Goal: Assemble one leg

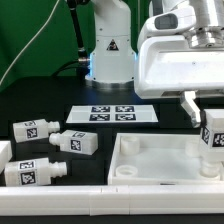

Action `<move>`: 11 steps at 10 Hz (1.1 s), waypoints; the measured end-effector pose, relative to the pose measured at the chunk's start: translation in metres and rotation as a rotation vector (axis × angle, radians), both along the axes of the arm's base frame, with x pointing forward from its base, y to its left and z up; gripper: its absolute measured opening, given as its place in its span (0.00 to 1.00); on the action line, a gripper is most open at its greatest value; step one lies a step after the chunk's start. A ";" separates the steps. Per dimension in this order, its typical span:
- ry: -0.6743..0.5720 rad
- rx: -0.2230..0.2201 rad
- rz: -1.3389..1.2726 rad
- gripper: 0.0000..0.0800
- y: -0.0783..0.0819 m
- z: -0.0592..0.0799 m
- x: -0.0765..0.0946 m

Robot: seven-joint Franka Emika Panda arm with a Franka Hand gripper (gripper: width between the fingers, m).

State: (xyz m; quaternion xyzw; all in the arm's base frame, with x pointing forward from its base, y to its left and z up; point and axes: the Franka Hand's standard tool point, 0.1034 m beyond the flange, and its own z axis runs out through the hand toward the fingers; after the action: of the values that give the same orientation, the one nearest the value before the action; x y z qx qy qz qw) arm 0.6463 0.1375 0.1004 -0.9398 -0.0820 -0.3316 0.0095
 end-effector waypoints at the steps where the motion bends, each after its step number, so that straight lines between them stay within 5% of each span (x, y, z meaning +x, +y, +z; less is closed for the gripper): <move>1: 0.008 -0.001 0.001 0.36 0.000 -0.003 -0.001; 10: 0.023 -0.009 -0.002 0.36 -0.004 -0.017 -0.006; 11: 0.030 -0.009 -0.002 0.48 -0.004 -0.018 -0.007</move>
Offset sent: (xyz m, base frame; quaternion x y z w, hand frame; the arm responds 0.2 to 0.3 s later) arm -0.0004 -0.0033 -0.0088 0.0028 0.0051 -0.0028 1.0000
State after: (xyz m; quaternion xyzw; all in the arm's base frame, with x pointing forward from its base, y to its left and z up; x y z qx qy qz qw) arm 0.6394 0.1332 0.0819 -0.9449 -0.0824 -0.3169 0.0060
